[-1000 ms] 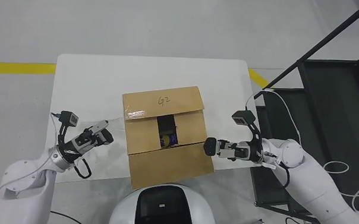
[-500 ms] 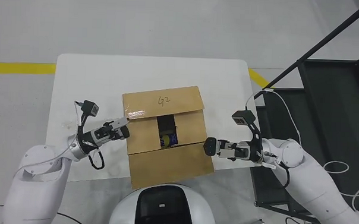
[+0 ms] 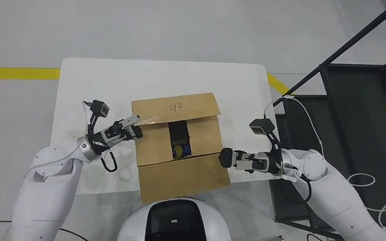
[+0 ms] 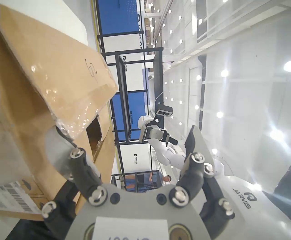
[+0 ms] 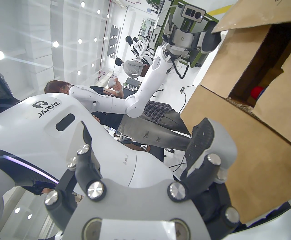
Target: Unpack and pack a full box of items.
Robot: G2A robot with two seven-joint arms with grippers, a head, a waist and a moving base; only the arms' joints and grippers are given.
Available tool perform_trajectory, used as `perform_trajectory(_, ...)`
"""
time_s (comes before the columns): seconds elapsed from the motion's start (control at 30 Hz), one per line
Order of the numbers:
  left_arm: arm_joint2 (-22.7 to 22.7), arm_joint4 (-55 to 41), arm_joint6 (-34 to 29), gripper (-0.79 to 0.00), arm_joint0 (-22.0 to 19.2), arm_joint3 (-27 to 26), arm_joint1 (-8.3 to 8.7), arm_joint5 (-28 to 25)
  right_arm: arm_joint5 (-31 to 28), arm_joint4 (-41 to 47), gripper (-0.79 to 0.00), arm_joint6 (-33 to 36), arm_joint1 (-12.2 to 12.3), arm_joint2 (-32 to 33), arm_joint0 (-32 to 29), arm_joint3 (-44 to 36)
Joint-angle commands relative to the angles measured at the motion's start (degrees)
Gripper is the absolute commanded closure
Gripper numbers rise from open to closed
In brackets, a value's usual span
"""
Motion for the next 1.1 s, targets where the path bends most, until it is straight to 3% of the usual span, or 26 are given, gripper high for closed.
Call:
perform_trajectory(0.0, 0.2, -0.3, 0.6, -0.785, -1.0, 0.1, -0.03, -0.3, 0.0, 0.0, -0.785, 0.0, 0.0, 0.0, 0.0, 0.0)
perform_trajectory(0.27, 1.0, -3.9, 3.1, -0.785, -7.1, 2.7, -0.35, -0.8, 0.0, 0.0, -0.785, 0.0, 0.0, 0.0, 0.0, 0.0)
perform_trajectory(0.6, 6.4, -4.4, 6.4, -0.785, -16.7, 12.4, -1.57, -1.6, 0.0, 0.0, -0.785, 0.0, 0.0, 0.0, 0.0, 0.0)
perform_trajectory(0.67, 7.5, -5.2, 6.3, -0.785, -17.1, 13.3, -1.88, -3.8, 0.0, 0.0, -0.785, 0.0, 0.0, 0.0, 0.0, 0.0)
perform_trajectory(1.07, 7.5, -5.2, 6.3, -0.785, -17.1, 13.3, -1.88, -3.8, 0.0, 0.0, -0.785, 0.0, 0.0, 0.0, 0.0, 0.0)
